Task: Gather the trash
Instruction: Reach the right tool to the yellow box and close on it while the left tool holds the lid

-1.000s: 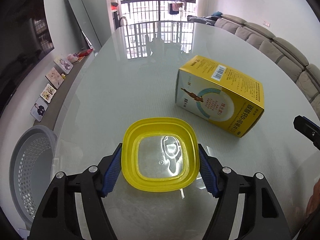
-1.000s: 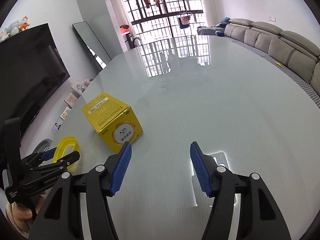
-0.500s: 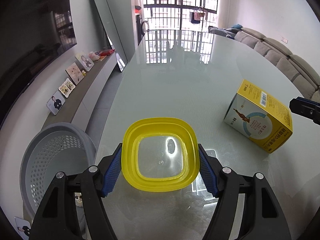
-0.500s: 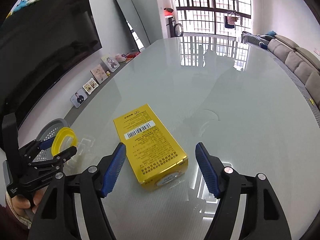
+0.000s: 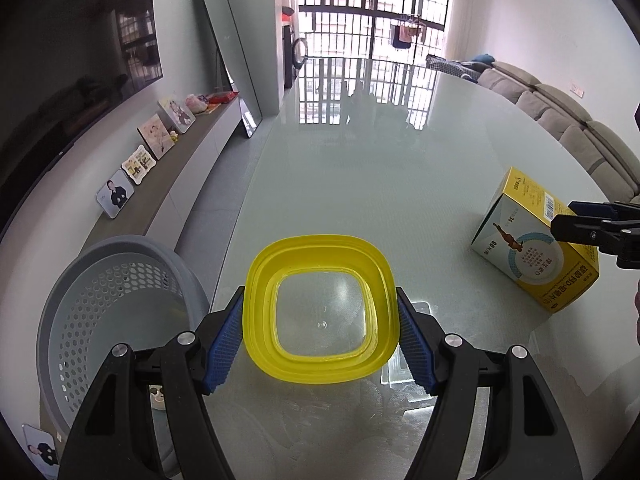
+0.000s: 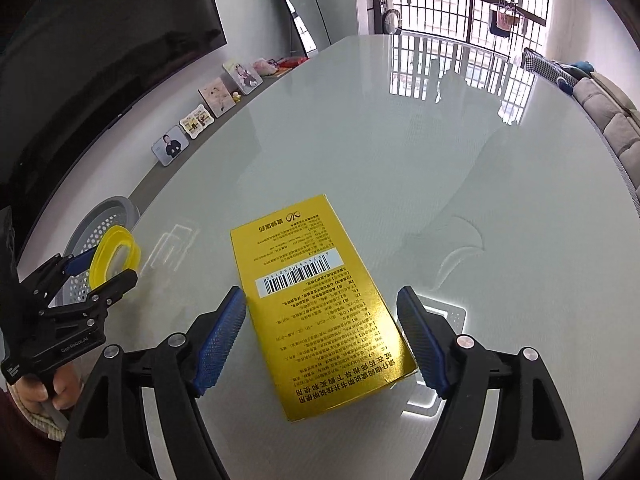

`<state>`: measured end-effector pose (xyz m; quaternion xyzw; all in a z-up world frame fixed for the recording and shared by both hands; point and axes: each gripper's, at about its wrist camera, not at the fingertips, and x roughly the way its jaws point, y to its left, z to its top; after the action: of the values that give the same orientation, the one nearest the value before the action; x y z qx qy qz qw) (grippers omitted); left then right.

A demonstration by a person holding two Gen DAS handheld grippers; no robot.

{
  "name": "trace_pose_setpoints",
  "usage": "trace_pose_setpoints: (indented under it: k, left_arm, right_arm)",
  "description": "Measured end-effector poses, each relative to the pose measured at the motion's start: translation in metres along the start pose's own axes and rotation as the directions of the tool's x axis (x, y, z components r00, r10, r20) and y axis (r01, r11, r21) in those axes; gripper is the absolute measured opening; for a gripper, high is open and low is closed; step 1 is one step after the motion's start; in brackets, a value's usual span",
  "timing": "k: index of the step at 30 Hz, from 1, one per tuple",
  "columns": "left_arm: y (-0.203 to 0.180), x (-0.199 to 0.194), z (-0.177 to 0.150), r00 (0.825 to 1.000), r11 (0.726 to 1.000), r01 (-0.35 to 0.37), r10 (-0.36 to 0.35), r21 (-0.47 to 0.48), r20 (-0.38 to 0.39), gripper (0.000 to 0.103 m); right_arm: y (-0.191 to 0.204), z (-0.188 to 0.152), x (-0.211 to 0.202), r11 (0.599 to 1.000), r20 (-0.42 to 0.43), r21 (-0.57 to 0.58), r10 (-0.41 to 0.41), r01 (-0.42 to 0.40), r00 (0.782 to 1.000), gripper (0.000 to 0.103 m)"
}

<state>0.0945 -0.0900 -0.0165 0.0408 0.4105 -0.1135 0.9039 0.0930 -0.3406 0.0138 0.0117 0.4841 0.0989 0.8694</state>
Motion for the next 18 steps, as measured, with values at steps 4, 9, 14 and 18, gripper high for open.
trace_pose_setpoints:
  k: [4, 9, 14, 18]
  left_arm:
    - [0.005, 0.002, -0.001, 1.000, 1.000, 0.003, -0.003, -0.006, -0.001, 0.068]
    - [0.003, 0.003, -0.004, 1.000, 1.000, 0.010, -0.010, -0.006, -0.004, 0.068]
    - [0.004, 0.004, -0.006, 1.000, 1.000, 0.019, -0.019, -0.009, -0.004, 0.068]
    - [0.006, 0.005, -0.007, 1.000, 1.000, 0.021, -0.021, -0.006, -0.008, 0.068]
  right_arm:
    - [0.010, -0.004, 0.001, 1.000, -0.008, -0.010, 0.019, -0.019, 1.000, 0.076]
    - [0.027, -0.017, 0.000, 0.999, -0.006, -0.018, 0.026, -0.026, 1.000, 0.076]
    - [0.026, -0.039, -0.002, 0.998, 0.052, 0.054, -0.020, 0.018, 0.998, 0.076]
    - [0.022, -0.054, -0.002, 0.991, 0.120, 0.128, -0.046, 0.030, 0.992, 0.076]
